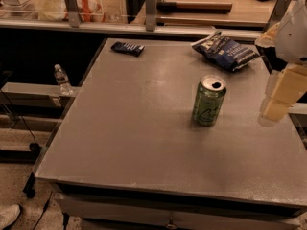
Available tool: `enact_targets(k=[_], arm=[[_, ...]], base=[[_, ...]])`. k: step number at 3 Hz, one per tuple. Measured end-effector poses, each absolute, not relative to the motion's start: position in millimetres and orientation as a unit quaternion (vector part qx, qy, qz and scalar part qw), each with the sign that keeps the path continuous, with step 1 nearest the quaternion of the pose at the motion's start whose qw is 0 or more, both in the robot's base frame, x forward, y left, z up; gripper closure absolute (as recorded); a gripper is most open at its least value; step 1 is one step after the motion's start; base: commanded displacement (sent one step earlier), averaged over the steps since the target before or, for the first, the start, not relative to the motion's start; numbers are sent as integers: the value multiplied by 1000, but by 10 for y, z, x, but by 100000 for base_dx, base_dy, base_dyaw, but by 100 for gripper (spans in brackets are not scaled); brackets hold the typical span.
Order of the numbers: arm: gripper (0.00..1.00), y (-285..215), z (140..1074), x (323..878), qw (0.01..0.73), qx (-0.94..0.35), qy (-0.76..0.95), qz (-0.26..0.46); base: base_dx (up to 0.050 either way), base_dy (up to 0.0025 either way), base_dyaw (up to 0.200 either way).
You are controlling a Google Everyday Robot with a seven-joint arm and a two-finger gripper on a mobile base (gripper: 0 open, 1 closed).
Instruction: Move green can near rxbar blueberry
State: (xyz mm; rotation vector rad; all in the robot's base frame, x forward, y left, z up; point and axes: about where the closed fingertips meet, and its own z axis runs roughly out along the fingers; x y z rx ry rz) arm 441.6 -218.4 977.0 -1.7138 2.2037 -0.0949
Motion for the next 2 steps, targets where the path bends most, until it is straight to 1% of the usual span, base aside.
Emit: enact_targets(k=[1, 2], arm=[[0, -2307, 9612, 4576, 203, -603, 772, 4], [0, -2279, 9377, 4708, 256, -602, 753, 72]], base=[[0, 0, 0], [0, 0, 0]])
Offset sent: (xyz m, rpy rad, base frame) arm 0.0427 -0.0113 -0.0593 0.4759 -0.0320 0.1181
